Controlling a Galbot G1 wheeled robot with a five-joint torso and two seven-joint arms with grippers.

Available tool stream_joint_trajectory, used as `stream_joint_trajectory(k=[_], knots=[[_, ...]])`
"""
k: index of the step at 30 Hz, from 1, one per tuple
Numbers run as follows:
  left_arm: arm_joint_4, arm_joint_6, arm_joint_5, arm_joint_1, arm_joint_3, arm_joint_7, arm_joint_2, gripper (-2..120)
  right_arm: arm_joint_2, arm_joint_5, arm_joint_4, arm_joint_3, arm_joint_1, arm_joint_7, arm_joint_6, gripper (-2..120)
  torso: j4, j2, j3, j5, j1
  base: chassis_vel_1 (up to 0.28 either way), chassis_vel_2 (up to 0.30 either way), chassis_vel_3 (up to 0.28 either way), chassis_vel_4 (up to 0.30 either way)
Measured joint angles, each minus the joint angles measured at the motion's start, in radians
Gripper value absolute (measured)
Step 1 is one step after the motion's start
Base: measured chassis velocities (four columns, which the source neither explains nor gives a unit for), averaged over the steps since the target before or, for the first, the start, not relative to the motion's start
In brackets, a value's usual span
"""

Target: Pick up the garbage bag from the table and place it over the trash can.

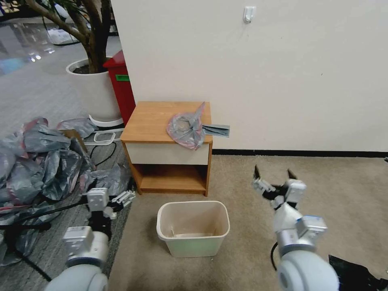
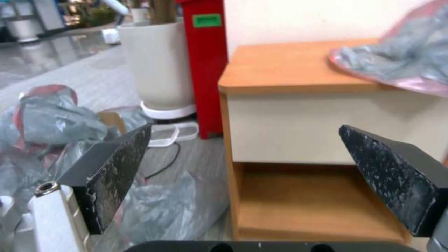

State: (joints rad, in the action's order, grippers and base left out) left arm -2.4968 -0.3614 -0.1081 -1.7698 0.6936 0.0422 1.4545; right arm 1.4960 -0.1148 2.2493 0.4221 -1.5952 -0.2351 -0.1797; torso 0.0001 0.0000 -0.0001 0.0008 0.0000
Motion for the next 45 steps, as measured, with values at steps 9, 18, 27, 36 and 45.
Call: stream_joint_trajectory(k=[9, 18, 27, 36, 45], knots=[[-0.011, -0.012, -0.046, -0.014, 0.013, -0.014, -0.028, 100, -0.02, -0.202, -0.019, -0.012, 0.058, 0.002, 0.019, 100, -0.0002, 0.0, 0.0, -0.001, 0.0, 0.0, 0.0, 0.0, 0.0], [-0.009, -0.006, -0.066, -0.026, 0.014, -0.014, -0.036, 100, -0.015, -0.832, -0.163, -0.06, 0.328, -0.06, 0.028, 100, 0.0, 0.0, 0.0, -0.0008, 0.0, 0.0, 0.0, 0.0, 0.0], [-0.006, 0.001, -0.075, -0.043, 0.025, -0.014, -0.039, 100, 0.03, -1.166, -0.354, -0.095, 0.546, -0.164, 0.031, 100, 0.0, 0.0, 0.0, -0.0008, 0.0, 0.0, 0.0, 0.0, 0.0], [-0.005, 0.004, -0.078, -0.054, 0.022, -0.013, -0.038, 100, 0.085, -1.24, -0.517, -0.096, 0.713, -0.162, 0.055, 100, -0.0002, 0.0, 0.0, -0.0009, 0.0, 0.0, 0.0, 0.0, 0.0], [-0.004, 0.008, -0.078, -0.052, 0.022, -0.013, -0.036, 100, 0.114, -1.23, -0.649, -0.089, 0.815, -0.157, 0.082, 100, -0.0001, 0.0, 0.0, -0.0009, 0.0, 0.0, 0.0, 0.0, 0.0]])
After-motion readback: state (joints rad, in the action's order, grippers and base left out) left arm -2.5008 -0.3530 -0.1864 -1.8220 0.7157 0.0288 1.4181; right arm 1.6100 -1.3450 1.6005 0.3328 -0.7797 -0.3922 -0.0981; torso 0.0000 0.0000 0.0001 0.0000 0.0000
